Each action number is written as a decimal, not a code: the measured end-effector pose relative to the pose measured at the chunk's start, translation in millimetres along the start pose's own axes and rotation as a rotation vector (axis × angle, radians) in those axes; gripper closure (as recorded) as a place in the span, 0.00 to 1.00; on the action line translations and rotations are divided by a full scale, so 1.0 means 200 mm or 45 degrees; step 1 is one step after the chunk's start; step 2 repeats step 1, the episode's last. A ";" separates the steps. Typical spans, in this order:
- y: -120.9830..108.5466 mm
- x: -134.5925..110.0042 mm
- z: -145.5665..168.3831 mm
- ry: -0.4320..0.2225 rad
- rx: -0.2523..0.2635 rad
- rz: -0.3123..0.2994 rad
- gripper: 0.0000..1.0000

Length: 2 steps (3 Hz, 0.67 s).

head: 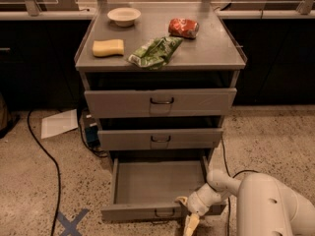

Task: Open bottom drawer

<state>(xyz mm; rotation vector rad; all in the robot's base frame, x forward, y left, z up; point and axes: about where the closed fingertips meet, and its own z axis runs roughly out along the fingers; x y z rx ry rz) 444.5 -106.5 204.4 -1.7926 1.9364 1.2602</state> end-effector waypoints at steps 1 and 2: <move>-0.01 -0.01 -0.01 0.000 0.000 0.000 0.00; -0.01 -0.01 -0.01 0.000 0.000 0.000 0.00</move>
Offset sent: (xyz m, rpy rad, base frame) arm 0.0000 0.0000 0.0000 0.0000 0.0000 0.0000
